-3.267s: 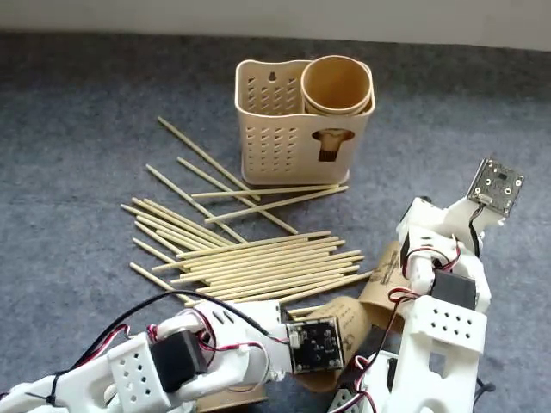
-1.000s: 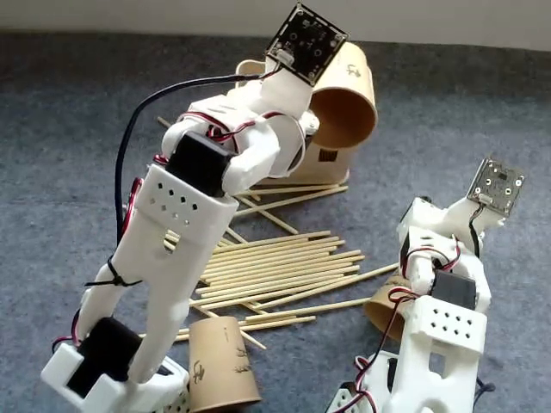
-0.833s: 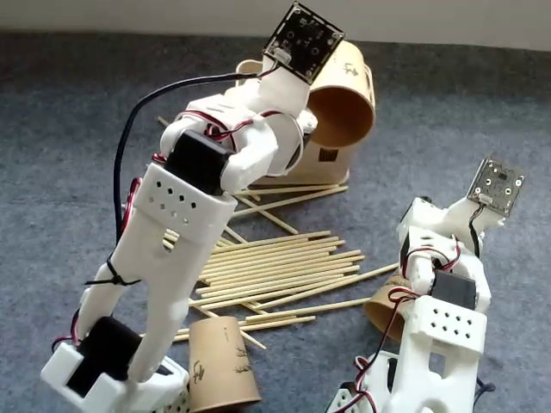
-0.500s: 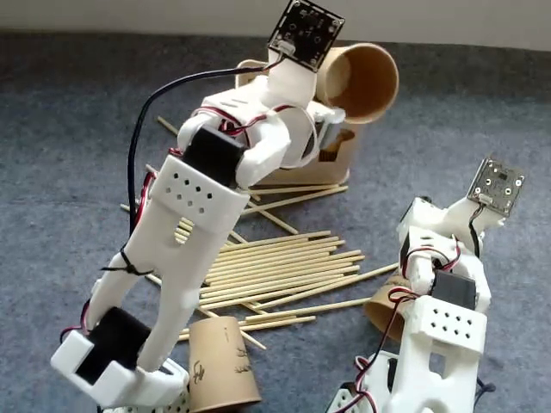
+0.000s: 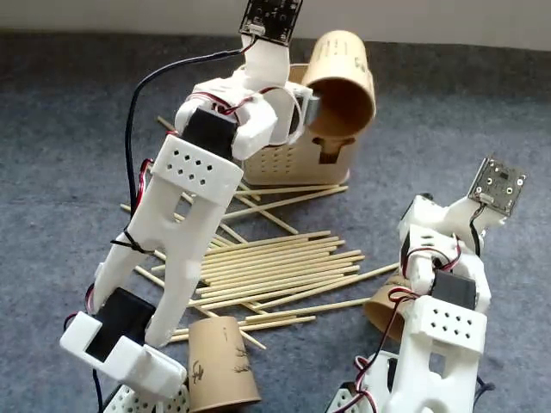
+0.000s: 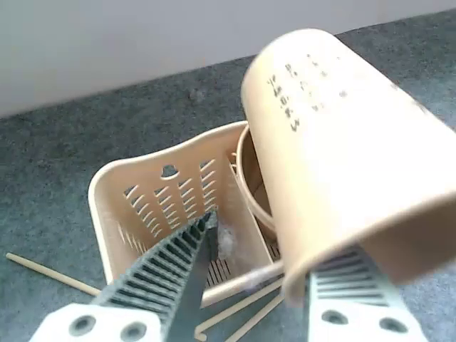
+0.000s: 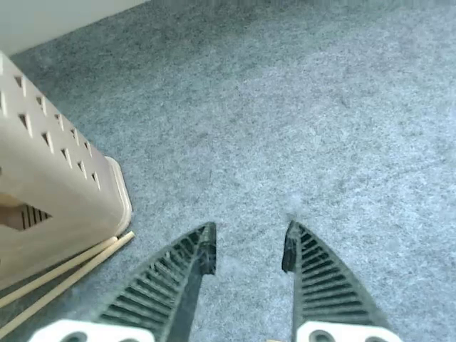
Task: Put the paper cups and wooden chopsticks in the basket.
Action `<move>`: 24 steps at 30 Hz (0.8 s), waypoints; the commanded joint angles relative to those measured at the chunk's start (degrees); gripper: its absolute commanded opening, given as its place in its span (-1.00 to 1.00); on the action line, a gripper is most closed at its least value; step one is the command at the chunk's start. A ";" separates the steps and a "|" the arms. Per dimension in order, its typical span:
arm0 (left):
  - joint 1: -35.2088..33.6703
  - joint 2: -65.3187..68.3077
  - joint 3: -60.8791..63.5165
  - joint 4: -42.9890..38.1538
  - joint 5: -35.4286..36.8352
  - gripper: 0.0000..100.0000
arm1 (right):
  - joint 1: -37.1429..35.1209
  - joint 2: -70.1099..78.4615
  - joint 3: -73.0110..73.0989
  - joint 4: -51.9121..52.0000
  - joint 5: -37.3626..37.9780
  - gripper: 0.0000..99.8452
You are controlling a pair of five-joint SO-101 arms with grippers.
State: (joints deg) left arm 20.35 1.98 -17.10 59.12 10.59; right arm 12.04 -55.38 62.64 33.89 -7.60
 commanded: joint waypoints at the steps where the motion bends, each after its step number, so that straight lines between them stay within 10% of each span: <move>1: 0.92 -1.01 -2.77 -1.05 0.70 -0.59 | 0.31 -0.57 -0.31 -2.42 0.00 -0.68; 14: 3.21 -6.99 -2.51 -1.58 0.79 -0.59 | 0.31 -0.57 -0.31 -2.42 0.00 -0.68; 24: 3.56 -7.08 5.23 -20.22 7.47 -0.59 | 0.31 -0.57 -0.31 -2.42 0.00 -0.68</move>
State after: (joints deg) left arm 22.90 -2.07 -12.88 47.16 12.53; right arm 12.04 -55.38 62.64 32.84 -7.60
